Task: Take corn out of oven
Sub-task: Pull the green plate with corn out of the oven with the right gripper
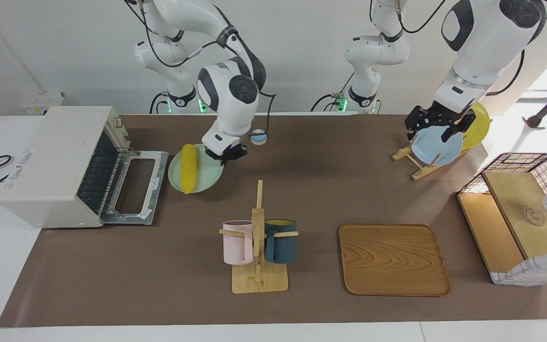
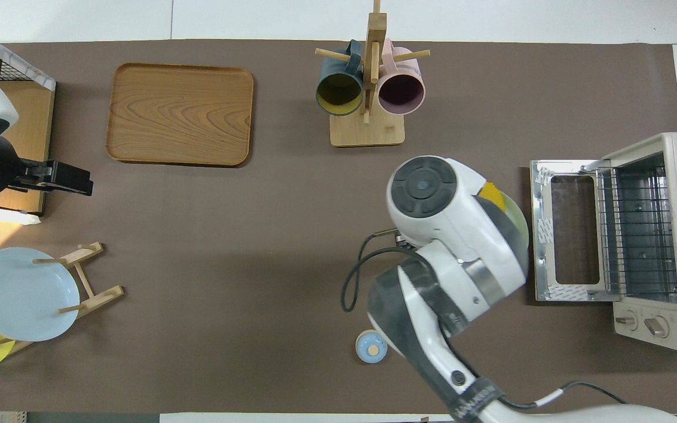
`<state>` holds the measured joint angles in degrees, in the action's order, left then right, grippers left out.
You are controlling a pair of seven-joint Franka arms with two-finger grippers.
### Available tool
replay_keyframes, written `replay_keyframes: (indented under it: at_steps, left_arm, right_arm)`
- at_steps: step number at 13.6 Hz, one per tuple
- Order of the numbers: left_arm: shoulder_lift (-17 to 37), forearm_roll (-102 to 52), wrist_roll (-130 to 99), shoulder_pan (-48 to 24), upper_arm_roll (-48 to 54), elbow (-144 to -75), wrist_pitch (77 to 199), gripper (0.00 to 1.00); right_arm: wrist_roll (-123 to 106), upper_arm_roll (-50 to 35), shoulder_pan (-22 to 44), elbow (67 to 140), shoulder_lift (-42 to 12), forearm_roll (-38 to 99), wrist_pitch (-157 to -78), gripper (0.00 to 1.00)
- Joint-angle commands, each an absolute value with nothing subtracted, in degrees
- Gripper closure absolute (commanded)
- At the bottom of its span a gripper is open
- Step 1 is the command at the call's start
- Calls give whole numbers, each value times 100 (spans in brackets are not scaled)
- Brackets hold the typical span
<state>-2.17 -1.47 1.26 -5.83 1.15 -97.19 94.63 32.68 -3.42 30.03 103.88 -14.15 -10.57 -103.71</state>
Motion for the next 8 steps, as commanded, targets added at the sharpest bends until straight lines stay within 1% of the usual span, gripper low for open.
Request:
replay_keyframes:
  at_steps: [1,2,4,7,8]
  left_arm:
    - [-360,-62,176,-527,149,-9861,9510,0]
    - [-369,-62,176,-527,149,-9870,9518,0]
    - [-369,-62,158,-527,149,-9870,9519,0]
    - [-369,-79,-61,-527,149,-9879,9571,0]
    - [-369,-79,-79,-527,149,-9888,9589,0]
  right_arm:
    - [4181,-334,3461,9037,-2696,-1152,-10229,100]
    - [4253,-360,3506,9044,-2716,-1073,-10579,100]
    - [4411,-369,3533,9157,-2760,-635,-10914,100]
    - [4736,-448,3533,9526,-2716,-362,-11512,100]
    - [4737,-457,3525,9519,-2725,-212,-11592,100]
